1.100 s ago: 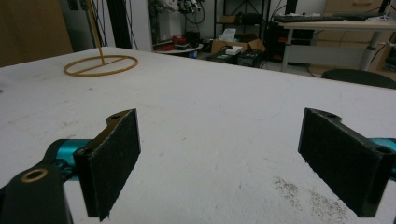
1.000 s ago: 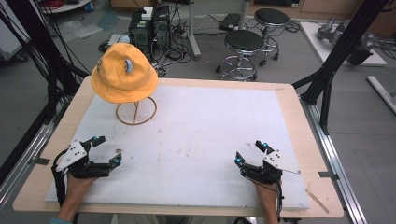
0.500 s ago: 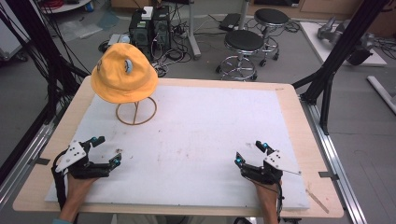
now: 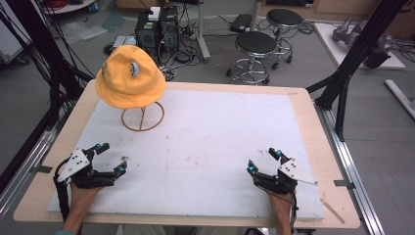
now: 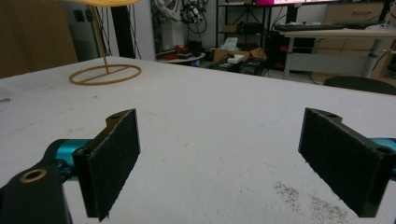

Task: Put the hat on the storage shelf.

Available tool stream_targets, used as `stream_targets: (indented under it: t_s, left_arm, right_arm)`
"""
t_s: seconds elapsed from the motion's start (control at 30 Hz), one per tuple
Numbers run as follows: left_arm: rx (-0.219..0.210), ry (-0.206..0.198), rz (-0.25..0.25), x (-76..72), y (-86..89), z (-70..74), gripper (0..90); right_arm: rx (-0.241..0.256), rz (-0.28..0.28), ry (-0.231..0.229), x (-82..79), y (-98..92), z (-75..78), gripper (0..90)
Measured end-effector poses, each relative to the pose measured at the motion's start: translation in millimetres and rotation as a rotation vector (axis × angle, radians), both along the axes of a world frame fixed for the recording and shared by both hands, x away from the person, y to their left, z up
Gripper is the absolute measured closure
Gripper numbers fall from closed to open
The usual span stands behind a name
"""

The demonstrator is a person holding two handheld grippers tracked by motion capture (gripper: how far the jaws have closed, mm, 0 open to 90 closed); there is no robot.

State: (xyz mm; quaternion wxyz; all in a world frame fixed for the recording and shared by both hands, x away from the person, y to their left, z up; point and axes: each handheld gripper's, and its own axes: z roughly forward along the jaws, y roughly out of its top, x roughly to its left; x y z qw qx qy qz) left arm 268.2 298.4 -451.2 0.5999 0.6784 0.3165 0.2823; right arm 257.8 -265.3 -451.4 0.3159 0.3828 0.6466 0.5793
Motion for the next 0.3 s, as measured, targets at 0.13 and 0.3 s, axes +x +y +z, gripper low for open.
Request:
stream_targets:
  t_s: [0.13, 0.3]
  left_arm:
    - [-0.025, -0.015, 0.006, -1.5, 2.0, -0.8, 5.9]
    - [-0.023, -0.018, 0.006, -1.9, 3.0, -0.7, 5.9]
  right_arm:
    - [0.008, 0.0, 0.001, -0.8, -0.1, -0.1, 11.6]
    - [0.011, -0.002, 0.0, -1.0, -0.2, -0.3, 11.6]
